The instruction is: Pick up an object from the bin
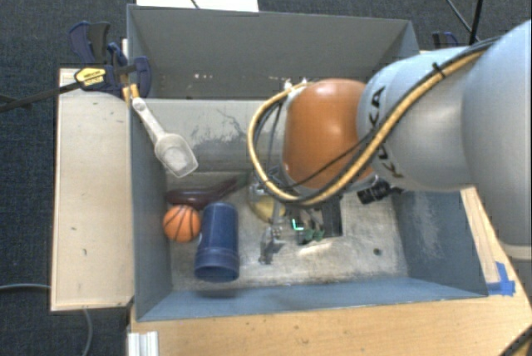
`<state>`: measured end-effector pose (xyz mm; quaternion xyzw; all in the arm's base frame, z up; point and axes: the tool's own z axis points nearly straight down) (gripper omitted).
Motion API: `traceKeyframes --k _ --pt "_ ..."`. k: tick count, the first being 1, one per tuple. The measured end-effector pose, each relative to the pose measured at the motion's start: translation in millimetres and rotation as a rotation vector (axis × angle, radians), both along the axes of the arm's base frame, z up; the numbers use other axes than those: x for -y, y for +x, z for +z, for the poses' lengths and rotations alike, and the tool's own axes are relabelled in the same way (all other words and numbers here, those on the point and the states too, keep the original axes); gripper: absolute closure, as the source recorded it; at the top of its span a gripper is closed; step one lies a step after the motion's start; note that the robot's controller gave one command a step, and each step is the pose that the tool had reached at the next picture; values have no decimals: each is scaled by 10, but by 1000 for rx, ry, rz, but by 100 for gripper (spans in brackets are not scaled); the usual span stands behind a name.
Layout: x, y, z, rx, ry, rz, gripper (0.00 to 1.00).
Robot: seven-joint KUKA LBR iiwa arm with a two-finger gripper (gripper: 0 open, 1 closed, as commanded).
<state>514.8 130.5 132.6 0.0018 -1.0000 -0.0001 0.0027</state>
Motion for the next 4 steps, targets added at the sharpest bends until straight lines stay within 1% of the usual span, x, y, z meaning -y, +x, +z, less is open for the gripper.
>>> traceKeyframes --k 1,2,3,4 --pt "5 21 34 7 1 -4 0" --pt "264 354 -309 15 3 62 0" --pt "812 -15 -549 37 6 0 100" --pt "813 -15 -549 37 6 0 100"
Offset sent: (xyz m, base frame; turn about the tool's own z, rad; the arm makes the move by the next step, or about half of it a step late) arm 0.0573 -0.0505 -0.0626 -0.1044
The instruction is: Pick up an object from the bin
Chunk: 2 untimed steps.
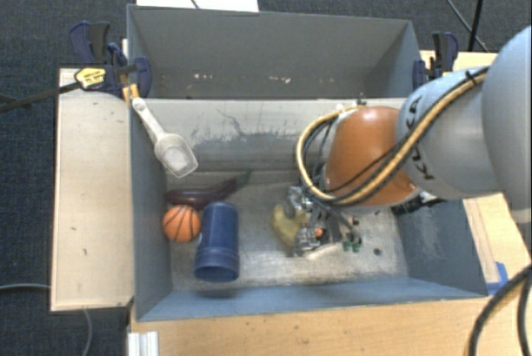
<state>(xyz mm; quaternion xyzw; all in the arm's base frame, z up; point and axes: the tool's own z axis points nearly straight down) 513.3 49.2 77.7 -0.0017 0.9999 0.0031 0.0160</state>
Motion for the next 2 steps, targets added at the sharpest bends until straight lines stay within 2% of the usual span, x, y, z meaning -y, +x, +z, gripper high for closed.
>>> traceKeyframes --k 1,2 --pt "169 4 1465 -26 -6 3 100" --pt "168 -4 1453 -29 -6 2 100"
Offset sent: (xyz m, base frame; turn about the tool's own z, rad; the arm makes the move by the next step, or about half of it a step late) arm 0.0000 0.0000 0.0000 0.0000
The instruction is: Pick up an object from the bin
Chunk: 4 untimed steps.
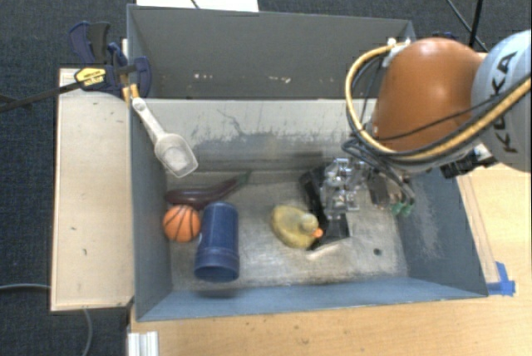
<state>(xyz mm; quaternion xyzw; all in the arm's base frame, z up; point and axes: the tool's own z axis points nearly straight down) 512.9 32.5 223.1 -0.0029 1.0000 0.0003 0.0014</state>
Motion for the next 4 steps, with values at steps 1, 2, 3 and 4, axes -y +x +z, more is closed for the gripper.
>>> traceKeyframes --k 1,2,3,4 --pt "-15 14 -328 7 0 63 100" --pt "-144 28 -567 -4 0 36 100" --pt "-172 -80 -619 -1 0 10 100" --pt "-189 59 -155 -7 -1 43 100"
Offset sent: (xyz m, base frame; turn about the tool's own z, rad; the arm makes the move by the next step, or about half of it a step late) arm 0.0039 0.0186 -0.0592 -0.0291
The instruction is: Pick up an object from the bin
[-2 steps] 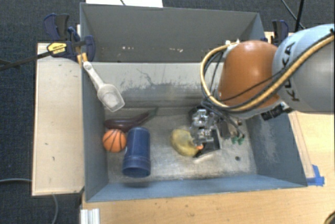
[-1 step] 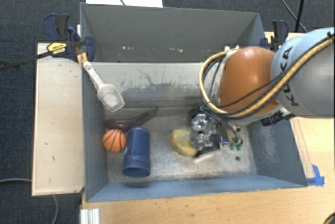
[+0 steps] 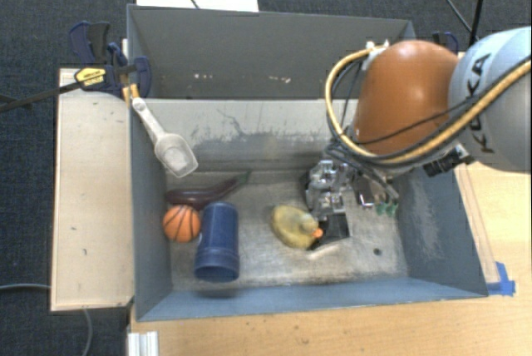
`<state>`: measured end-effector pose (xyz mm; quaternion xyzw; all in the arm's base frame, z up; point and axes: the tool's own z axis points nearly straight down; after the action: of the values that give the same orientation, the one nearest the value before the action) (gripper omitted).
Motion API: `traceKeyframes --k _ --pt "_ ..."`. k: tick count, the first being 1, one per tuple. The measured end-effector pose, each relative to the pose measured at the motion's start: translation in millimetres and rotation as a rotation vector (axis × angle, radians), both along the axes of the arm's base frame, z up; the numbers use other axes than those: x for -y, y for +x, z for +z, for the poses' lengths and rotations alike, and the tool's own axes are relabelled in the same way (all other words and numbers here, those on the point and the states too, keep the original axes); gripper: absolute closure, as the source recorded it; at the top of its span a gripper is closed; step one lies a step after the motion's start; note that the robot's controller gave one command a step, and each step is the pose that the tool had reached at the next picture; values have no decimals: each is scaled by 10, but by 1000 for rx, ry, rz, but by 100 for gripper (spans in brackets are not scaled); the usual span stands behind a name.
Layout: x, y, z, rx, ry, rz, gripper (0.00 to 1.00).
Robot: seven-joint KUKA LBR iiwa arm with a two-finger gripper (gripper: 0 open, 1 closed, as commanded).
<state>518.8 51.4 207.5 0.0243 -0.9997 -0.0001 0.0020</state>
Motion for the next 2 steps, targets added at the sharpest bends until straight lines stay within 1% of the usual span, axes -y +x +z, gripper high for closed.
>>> traceKeyframes --k 1,2 --pt "88 -67 296 13 1 -88 100" --pt "-23 30 -662 4 0 43 0"
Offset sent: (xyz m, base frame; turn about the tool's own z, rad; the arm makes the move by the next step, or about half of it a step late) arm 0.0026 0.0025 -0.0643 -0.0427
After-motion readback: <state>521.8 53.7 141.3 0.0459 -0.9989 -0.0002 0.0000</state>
